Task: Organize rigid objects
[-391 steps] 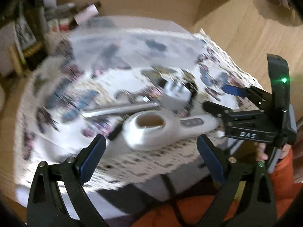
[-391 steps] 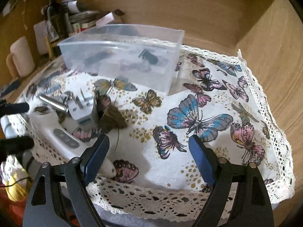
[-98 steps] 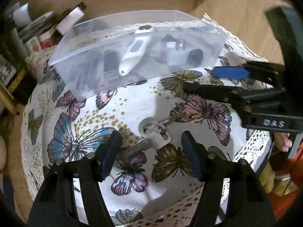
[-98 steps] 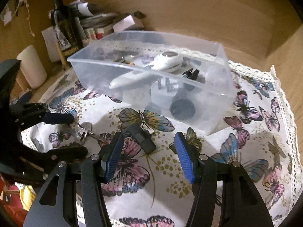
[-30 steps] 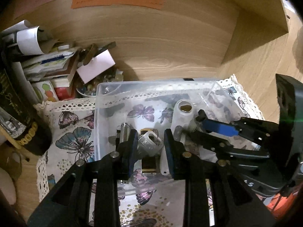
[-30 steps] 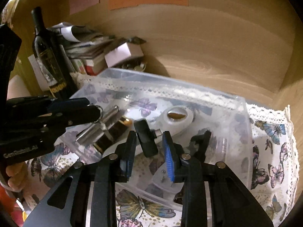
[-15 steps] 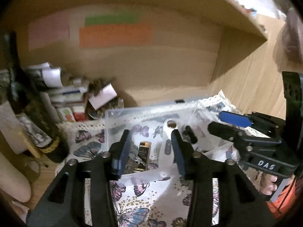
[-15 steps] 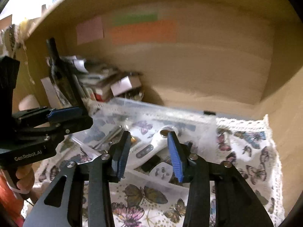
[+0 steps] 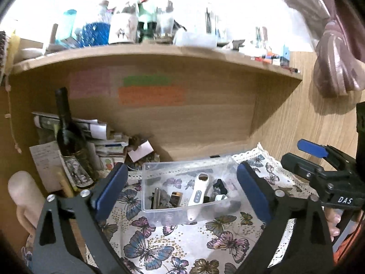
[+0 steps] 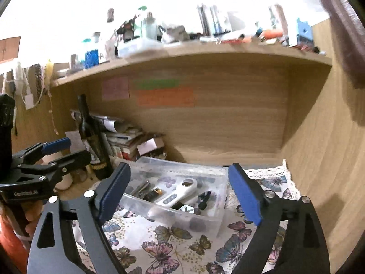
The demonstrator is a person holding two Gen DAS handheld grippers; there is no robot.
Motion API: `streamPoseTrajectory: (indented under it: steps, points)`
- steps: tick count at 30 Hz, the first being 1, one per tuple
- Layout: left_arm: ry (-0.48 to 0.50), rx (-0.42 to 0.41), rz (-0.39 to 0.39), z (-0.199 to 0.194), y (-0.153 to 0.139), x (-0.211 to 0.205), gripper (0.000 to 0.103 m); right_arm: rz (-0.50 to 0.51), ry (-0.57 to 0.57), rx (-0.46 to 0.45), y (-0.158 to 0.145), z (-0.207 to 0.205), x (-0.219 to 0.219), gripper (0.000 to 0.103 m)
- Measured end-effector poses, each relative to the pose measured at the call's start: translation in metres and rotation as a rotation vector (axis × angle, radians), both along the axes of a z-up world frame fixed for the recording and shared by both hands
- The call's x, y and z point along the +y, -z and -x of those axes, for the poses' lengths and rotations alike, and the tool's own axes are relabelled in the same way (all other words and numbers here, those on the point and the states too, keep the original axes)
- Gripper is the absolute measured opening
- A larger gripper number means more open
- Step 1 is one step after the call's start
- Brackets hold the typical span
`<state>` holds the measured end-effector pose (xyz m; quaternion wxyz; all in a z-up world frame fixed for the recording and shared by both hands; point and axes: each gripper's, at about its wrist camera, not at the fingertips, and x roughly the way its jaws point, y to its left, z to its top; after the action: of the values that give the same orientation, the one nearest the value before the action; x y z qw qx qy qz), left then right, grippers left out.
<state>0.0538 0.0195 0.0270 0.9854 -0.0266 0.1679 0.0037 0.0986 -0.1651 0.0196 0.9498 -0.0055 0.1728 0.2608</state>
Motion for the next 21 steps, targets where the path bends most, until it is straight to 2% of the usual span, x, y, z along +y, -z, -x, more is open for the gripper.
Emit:
streamPoseTrajectory:
  steps: [4,21]
  points:
    - [-0.004,-0.021,0.002,0.013,-0.003,-0.001,0.101,-0.025,0.013,-0.029,-0.004,0.013,-0.007,0.101]
    - [0.000,-0.033,0.002,0.022,-0.005,-0.004,0.101,-0.039,0.019,-0.052,-0.007,0.030,-0.013,0.103]
